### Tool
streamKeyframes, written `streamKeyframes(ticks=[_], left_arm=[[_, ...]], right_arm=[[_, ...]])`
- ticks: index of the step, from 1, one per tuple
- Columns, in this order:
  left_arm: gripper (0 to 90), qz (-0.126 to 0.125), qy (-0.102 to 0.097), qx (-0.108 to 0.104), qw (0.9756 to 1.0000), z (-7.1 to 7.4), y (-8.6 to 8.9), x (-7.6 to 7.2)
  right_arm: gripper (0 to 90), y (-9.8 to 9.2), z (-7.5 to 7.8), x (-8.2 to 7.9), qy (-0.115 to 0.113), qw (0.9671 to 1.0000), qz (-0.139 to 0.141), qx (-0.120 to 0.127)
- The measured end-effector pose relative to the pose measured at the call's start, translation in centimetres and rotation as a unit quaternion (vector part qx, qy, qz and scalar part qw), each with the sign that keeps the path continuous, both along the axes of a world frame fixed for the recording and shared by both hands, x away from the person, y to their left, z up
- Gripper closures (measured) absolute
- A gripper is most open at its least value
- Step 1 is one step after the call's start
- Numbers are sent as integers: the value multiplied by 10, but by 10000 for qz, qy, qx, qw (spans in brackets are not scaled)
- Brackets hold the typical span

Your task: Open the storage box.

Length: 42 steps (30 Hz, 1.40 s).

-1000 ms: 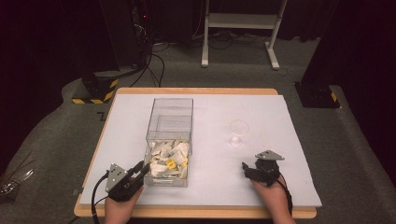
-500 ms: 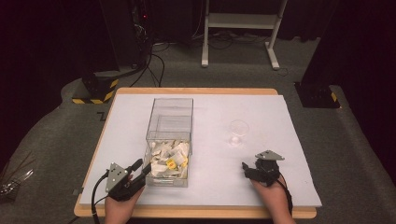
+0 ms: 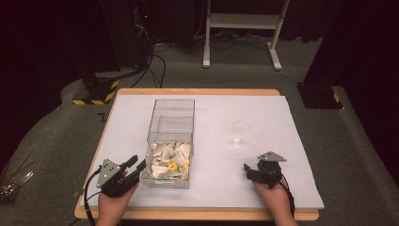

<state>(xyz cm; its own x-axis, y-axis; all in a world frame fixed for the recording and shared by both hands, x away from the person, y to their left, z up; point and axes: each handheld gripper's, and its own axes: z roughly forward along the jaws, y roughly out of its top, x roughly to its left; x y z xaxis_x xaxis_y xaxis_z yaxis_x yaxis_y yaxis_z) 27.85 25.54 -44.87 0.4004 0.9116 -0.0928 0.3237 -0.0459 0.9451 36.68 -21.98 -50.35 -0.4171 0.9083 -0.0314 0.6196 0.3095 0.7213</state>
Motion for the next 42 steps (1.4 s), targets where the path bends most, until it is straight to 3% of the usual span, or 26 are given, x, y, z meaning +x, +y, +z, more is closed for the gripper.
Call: streamKeyframes(ticks=[9,13,16,20,26,30,36,42], left_arm=[[599,192,93,288,9994,-3,16,19],[593,270,264,425,9984,-14,25,29],[572,308,505,466,9972,-25,31,34],[542,326,803,759,9933,-39,33,38],[509,394,1012,1072,9883,-50,34,42],[475,370,1117,1164,9862,-55,35,43],[419,366,1209,1141,9854,-57,35,45],[342,277,1598,1247,9789,-59,34,53]], right_arm=[[253,0,0,0,2,10000,-2,5],[254,0,0,0,2,10000,-2,4],[254,0,0,0,4,10000,-4,9],[254,0,0,0,3,10000,-7,14],[263,-1,0,0,-10,10000,14,25],[281,0,0,0,-7,10000,40,26],[298,0,1,0,-26,10000,95,4],[319,1,2,-2,-37,9999,130,-7]])
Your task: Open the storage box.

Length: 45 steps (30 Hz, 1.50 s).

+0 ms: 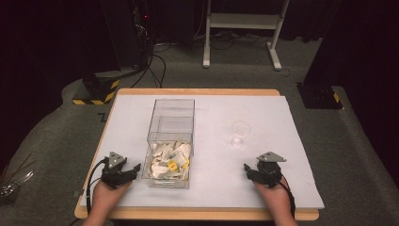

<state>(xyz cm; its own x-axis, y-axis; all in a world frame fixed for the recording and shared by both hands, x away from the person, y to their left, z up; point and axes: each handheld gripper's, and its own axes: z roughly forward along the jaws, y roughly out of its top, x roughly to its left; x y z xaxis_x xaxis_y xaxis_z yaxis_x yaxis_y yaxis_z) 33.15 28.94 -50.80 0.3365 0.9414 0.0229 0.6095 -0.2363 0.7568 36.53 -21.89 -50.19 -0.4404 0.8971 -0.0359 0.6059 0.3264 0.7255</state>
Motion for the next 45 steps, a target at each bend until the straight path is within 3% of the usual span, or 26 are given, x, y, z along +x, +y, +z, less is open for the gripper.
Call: streamKeyframes(ticks=[21,30,45], left_arm=[[327,-25,17,-54,10000,0,0,0],[327,-24,5,-38,10000,0,0,0],[321,-37,13,-49,10000,0,0,0]], right_arm=[[343,29,25,-10,-278,9972,644,245],[351,38,34,-8,-411,9959,729,340],[368,76,56,-13,-552,9890,1266,538]])
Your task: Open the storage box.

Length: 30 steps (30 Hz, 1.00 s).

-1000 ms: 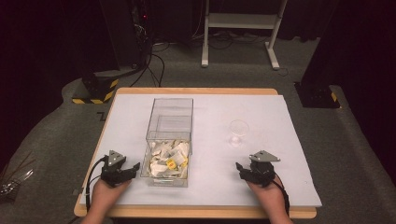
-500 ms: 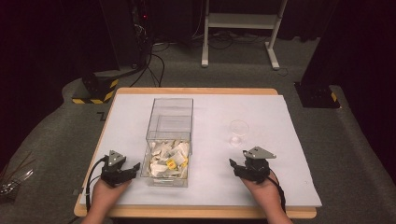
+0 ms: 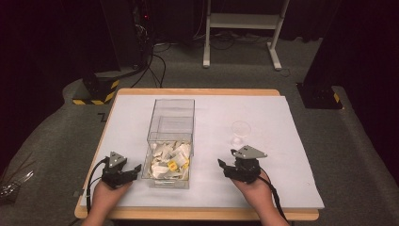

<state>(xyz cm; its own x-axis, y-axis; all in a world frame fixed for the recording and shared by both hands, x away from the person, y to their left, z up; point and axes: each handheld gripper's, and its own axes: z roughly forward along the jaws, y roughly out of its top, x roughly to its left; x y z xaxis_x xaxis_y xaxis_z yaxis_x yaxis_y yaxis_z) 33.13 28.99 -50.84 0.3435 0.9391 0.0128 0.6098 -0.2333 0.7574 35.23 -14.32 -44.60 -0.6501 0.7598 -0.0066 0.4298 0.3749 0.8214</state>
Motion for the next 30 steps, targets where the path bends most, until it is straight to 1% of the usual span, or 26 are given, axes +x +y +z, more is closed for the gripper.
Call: streamKeyframes(ticks=[4,12,14,16,18,21,24,26,30], left_arm=[[320,-1,11,-19,10000,0,0,0],[316,-7,13,-23,10000,0,0,0],[316,-10,4,-3,10000,0,0,0],[316,-11,8,-7,10000,0,0,0],[315,-12,15,-27,10000,0,0,0],[315,-14,6,-3,10000,0,0,0],[314,-15,18,-29,10000,0,0,0],[313,-17,10,-14,10000,0,0,0],[312,-14,23,-40,10000,0,0,0]], right_arm=[[369,11,5,-2,23,9998,165,60],[391,30,18,-8,-112,9984,527,146],[397,34,21,-9,-115,9980,593,180],[403,39,23,-10,-113,9974,683,205],[406,44,25,-12,-164,9967,775,189],[410,51,28,-14,-161,9958,873,213],[415,58,30,-15,-161,9949,974,222],[420,63,31,-16,-192,9941,1048,223],[425,73,32,-17,-152,9923,1197,275]])
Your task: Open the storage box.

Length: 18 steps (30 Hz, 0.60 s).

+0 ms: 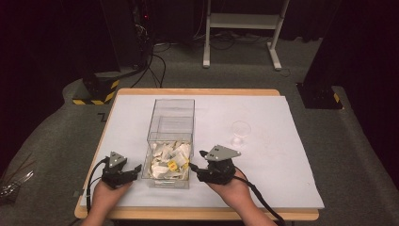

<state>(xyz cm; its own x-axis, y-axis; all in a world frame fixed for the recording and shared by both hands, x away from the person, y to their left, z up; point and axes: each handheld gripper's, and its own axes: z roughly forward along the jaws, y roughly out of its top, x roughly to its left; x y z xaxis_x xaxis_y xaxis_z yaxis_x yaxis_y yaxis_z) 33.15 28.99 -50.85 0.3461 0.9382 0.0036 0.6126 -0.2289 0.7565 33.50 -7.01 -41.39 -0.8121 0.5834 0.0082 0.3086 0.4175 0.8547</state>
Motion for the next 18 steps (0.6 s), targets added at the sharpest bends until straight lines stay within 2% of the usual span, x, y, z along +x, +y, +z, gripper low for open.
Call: streamKeyframes(ticks=[9,18], left_arm=[[307,-15,6,-10,10000,0,0,0],[305,-21,-4,15,10000,0,0,0]], right_arm=[[456,25,0,-5,25,9994,337,-75],[542,40,-4,-9,239,9978,596,-163]])
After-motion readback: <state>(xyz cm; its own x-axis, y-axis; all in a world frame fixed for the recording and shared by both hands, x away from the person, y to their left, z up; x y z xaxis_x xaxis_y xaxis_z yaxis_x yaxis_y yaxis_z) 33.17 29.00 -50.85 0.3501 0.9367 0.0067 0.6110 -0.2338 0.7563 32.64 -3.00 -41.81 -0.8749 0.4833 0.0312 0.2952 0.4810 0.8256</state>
